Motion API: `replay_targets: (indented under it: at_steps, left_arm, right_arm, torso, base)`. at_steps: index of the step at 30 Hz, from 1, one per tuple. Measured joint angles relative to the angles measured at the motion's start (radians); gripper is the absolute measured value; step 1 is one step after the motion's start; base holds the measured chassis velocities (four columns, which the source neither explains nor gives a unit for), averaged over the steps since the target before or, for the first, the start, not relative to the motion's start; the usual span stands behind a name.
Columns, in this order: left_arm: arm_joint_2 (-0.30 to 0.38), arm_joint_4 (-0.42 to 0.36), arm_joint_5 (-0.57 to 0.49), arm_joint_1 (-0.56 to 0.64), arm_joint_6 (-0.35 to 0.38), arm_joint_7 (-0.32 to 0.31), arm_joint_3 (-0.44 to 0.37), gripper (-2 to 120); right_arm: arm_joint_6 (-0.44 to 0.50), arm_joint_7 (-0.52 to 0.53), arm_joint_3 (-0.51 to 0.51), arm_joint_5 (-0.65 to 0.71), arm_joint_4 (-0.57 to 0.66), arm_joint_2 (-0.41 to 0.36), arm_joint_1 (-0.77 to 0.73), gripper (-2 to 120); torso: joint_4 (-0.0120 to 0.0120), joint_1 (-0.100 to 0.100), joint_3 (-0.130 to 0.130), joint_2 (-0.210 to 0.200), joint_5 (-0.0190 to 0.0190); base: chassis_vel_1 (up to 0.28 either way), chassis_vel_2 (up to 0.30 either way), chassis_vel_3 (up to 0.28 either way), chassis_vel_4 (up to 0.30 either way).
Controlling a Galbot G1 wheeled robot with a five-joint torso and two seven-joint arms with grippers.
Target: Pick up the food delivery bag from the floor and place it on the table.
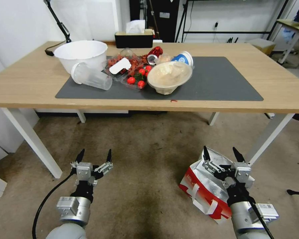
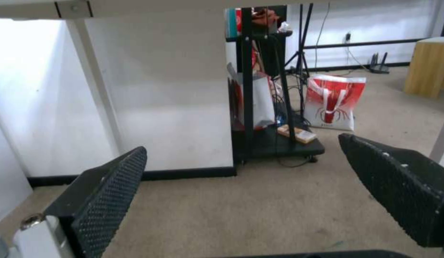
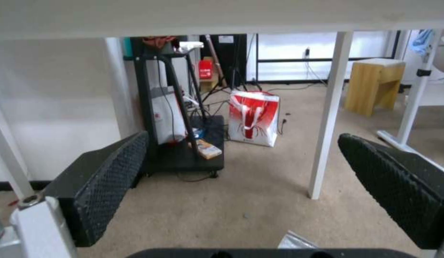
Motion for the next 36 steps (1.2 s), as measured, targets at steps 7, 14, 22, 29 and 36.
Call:
replay_targets:
  at_steps: [7, 14, 22, 29, 36]
  left_arm:
    - [-0.002, 0.0, -0.004, 0.0, 0.003, 0.001, 0.001, 100]
    - [-0.004, 0.004, -0.006, -0.002, 0.003, -0.001, 0.003, 100]
    - [-0.004, 0.008, -0.008, -0.004, 0.003, -0.007, 0.003, 100]
    - [-0.006, 0.01, -0.009, -0.006, 0.003, -0.009, 0.003, 100]
    - [-0.012, 0.01, -0.007, -0.004, 0.003, -0.009, 0.003, 100]
  right_arm:
    - [0.001, 0.0, 0.001, 0.0, -0.003, 0.0, 0.001, 100]
    - [0.001, 0.0, 0.002, 0.001, -0.006, -0.002, 0.003, 100]
    - [0.001, 0.001, 0.002, 0.002, -0.008, -0.004, 0.005, 100]
    - [0.001, 0.001, 0.003, 0.003, -0.009, -0.008, 0.006, 100]
    - [0.001, 0.001, 0.003, 0.005, -0.009, -0.01, 0.006, 100]
  torso:
    - [0.0, -0.009, -0.018, -0.028, 0.0001]
    - [0.0, -0.019, -0.036, -0.055, 0.0001]
    - [0.0, -0.028, -0.057, -0.085, 0.0001]
    - [0.0, -0.034, -0.074, -0.107, 0.0001]
    - [0.0, -0.042, -0.095, -0.137, 0.0]
  base:
    - [0.0, 0.0, 0.0, 0.0]
    - [0.0, 0.0, 0.0, 0.0]
    - [0.0, 0.0, 0.0, 0.0]
    - [0.0, 0.0, 0.0, 0.0]
    - [0.0, 0.0, 0.0, 0.0]
